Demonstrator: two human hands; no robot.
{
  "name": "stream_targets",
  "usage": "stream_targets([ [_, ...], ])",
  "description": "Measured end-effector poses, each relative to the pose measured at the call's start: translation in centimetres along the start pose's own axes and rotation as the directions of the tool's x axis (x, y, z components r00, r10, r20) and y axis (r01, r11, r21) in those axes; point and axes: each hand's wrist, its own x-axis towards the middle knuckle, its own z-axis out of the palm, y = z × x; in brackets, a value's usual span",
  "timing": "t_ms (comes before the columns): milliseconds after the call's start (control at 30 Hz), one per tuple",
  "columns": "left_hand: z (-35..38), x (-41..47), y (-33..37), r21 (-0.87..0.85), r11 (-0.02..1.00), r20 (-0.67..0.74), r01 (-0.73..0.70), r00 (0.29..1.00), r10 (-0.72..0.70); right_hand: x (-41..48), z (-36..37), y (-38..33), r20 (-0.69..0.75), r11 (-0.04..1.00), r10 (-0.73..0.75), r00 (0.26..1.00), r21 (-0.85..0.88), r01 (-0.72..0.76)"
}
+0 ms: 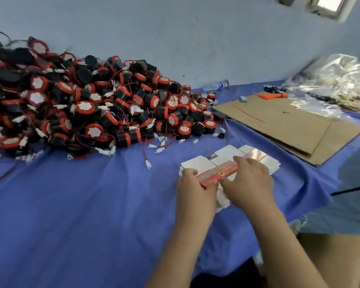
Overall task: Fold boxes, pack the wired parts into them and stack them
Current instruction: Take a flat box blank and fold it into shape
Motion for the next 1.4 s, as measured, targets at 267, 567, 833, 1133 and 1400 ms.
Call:
stream_targets([
  [267, 1.8, -0.2, 0.0, 0.142, 0.99, 0.013, 0.004, 1.0, -0.006, 1.3, 0.2, 2.9, 0.181, 0.997, 0.082, 0.98, -0.009, -0.082],
  [567, 1.5, -0.5, 1.0, -0.178, 0.984, -0.02, 0.029, 0.999, -0.033, 1.5, -0.3, 3.6, 0.126, 0.941, 0.12, 0.985, 0.301, -0.153],
  [833, -2.8, -0.9, 1.2, -0.291, 0.941, -0.145, -0.174, 0.98, 0.136, 0.1, -3.8, 1.6, 0.125, 0.757, -0.235, 0.964, 0.645, 0.101],
  [1133, -15.6, -2.9, 0.6, -0.043, 0.942, -0.298, -0.332, 0.905, 0.305, -4.1, -1.2, -9.4, 0.227, 0.669, -0.597, 0.77, 0.67, 0.321],
  [1400, -25.8, -4.8, -4.0, 0.081, 0.965, -0.359, -0.249, 0.896, 0.262, -8.9, 2.8, -18.5, 0.443, 0.512, -0.674, 0.591, 0.857, -0.057],
])
